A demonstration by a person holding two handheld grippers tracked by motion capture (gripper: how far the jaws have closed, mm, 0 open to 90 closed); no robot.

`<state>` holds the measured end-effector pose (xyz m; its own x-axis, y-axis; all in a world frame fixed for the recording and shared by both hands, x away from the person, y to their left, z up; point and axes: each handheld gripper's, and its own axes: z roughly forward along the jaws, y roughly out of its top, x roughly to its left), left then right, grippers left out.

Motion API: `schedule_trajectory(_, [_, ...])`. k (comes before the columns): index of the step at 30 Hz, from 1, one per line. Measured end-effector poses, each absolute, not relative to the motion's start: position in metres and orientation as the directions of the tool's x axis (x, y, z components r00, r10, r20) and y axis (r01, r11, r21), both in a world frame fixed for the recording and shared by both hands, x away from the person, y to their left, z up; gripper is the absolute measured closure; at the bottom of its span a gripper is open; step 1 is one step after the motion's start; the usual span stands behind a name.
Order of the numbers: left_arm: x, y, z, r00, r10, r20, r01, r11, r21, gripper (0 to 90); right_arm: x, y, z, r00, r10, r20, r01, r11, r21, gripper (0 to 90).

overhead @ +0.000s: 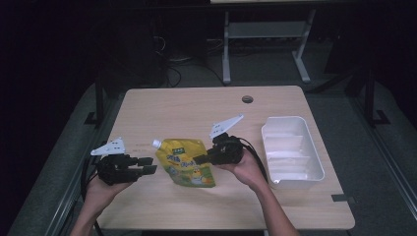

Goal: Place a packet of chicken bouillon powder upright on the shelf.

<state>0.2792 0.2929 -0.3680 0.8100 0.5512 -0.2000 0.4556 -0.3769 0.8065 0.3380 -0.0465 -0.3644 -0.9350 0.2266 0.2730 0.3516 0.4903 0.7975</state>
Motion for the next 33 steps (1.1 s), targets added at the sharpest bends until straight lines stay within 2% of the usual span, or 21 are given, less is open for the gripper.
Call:
schedule_trajectory(24, [0.278,0.298,-0.411,0.782,0.611,-0.125,0.429,-0.381,0.819,34.5,0.359,-0.161,-0.322,-0.908,0.322,0.269,0.387,0.394,0.834,89.6])
schedule_trajectory(33, [0.282,0.297,-0.425,0.777,0.62,-0.109,0.428,-0.393,0.814,32.8,0.362,-0.186,-0.315,-0.902,0.342,0.264,0.39,0.381,0.839,89.5])
